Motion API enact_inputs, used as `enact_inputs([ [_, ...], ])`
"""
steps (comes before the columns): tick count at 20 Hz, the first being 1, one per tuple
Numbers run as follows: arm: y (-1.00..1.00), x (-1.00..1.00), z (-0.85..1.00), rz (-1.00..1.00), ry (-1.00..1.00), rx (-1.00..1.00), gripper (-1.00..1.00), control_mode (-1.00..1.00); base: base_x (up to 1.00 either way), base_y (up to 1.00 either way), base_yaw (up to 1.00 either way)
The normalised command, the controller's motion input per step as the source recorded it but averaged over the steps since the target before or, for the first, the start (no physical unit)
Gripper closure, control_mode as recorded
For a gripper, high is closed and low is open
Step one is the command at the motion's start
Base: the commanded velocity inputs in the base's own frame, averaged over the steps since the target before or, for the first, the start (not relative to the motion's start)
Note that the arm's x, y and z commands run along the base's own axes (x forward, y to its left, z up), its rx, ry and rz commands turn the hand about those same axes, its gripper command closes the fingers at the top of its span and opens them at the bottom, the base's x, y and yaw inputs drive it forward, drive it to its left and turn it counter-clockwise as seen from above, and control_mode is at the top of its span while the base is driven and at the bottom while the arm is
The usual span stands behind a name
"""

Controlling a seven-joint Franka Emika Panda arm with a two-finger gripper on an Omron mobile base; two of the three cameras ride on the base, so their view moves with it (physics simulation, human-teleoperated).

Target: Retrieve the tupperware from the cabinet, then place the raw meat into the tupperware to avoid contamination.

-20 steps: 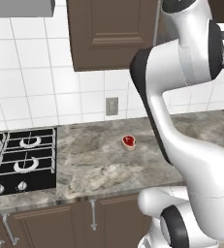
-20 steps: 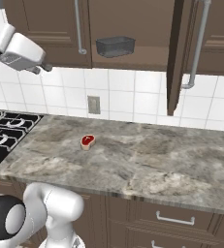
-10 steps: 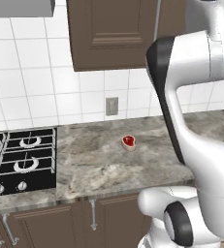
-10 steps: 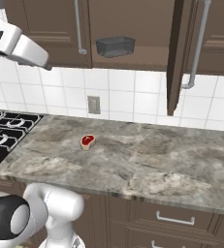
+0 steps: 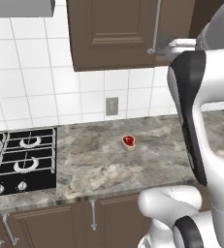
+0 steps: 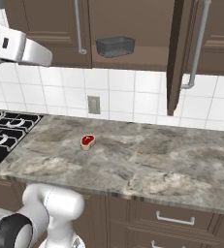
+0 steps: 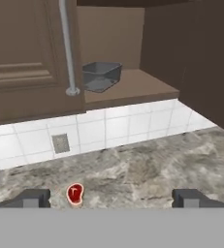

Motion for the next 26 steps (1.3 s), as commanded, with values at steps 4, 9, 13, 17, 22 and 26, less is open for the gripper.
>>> enact_inputs([
  [4, 0.01, 0.03, -0.10, 0.15, -0.13, -0.03, -1.00, -1.00, 0.00, 0.00, 0.00],
  [9, 0.00, 0.00, -0.01, 0.13, -0.15, -0.03, -1.00, -1.00, 0.00, 0.00, 0.00],
  [13, 0.00, 0.00, 0.00, 0.14, -0.19, -0.04, -1.00, -1.00, 0.00, 0.00, 0.00],
  [17, 0.00, 0.00, 0.01, 0.13, -0.23, -0.06, -1.00, -1.00, 0.00, 0.00, 0.00],
  [22, 0.00, 0.00, 0.16, 0.13, -0.30, -0.05, -1.00, -1.00, 0.00, 0.00, 0.00],
  [26, 0.00, 0.00, 0.14, 0.08, -0.25, -0.03, -1.00, -1.00, 0.00, 0.00, 0.00],
])
